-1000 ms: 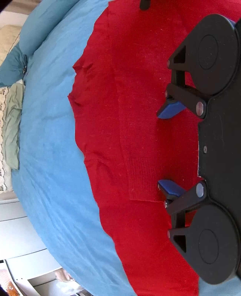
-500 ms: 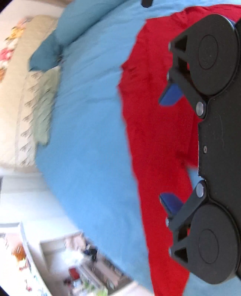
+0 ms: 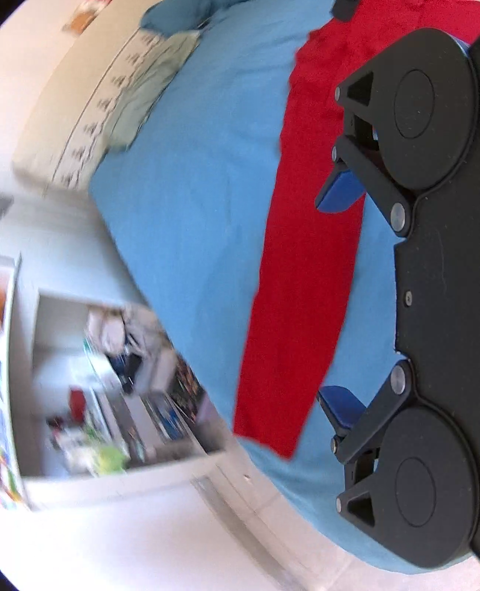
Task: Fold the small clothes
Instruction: 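Grasp the side edge with the left gripper, fold it inward, release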
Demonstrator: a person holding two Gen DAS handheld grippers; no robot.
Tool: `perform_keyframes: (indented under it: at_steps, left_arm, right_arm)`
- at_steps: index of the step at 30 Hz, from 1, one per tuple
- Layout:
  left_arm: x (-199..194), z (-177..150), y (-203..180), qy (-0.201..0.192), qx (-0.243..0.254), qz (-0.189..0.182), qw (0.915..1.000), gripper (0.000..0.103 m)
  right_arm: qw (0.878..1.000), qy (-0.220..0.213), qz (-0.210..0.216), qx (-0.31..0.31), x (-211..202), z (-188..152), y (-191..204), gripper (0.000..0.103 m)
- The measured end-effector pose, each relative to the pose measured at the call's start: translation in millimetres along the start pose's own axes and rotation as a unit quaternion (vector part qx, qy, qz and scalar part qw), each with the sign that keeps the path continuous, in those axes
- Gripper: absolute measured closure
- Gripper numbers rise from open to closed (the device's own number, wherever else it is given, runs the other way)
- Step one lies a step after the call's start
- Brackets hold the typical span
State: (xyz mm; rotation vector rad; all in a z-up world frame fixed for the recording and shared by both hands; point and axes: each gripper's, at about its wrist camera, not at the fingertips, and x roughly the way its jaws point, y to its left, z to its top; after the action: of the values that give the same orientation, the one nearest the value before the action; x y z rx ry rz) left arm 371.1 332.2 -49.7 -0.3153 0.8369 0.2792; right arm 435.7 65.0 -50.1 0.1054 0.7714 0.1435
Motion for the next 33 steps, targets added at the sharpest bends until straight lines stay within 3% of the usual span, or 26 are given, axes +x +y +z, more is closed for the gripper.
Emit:
perform_keyframes:
  at_steps: [9, 14, 16, 21, 27, 33]
  left_arm:
    - [85.3, 1.6, 88.3, 0.042, -0.104, -0.001, 0.9937, 0.054]
    - [96.7, 2.6, 90.4, 0.028, -0.108, 0.008, 0.9937, 0.058]
    - [98.1, 4.2, 85.5, 0.022, -0.102, 0.021, 0.9943, 0.066]
    - [103.6, 7.9, 86.9, 0.008, -0.113, 0.043, 0.9927, 0.097]
    - [81.8, 17.9, 59.4, -0.038, -0.074, 0.057, 0.9949, 0.098]
    - [26.7, 41.1, -26.9, -0.116, 0.019, 0.021, 0.9928, 0.098]
  right_arm:
    - [1.000, 0.013, -0.006, -0.012, 51.7, -38.1, 69.5, 0.000]
    - [1.000, 0.012, -0.008, -0.022, 64.5, -45.3, 82.2, 0.000]
    - [1.000, 0.010, -0.011, -0.028, 66.8, -46.0, 81.3, 0.000]
    - [1.000, 0.007, -0.013, -0.022, 71.5, -45.9, 72.4, 0.000]
    - [0.999, -0.005, -0.025, -0.023, 69.6, -44.6, 51.6, 0.000]
    - [0.999, -0.031, -0.022, 0.008, 46.6, -31.3, 0.6, 0.000]
